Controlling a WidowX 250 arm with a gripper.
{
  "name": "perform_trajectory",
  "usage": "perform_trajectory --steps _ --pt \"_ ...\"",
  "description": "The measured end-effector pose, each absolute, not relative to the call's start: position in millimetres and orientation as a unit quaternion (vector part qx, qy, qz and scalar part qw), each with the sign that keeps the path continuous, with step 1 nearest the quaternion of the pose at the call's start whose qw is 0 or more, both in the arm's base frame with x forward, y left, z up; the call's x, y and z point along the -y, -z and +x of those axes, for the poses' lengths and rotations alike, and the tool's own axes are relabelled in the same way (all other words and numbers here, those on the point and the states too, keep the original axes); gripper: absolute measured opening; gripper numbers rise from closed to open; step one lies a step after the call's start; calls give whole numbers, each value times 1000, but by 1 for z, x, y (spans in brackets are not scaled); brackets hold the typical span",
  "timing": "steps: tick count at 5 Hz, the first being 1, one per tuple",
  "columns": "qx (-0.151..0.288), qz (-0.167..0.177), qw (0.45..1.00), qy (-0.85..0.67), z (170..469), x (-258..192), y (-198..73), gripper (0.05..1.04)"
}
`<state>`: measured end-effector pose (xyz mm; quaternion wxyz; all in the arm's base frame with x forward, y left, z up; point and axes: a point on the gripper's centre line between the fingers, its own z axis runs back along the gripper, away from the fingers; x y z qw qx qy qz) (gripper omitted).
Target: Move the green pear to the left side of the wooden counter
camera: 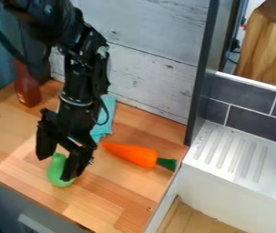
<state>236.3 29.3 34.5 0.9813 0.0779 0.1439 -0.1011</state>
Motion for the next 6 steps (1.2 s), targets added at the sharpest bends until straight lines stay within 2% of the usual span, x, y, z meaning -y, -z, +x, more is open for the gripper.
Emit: perform_trajectory --steps 1,2,4,5,6 --pt "-137 70 982 108 238 -29 -34 715" --pt "-134 56 984 101 238 -31 -34 520" --pt "-127 36 986 106 229 -32 -44 444" --pt "-76 37 990 115 225 -30 -80 443" --pt "-52 41 991 118 217 -35 -102 443"
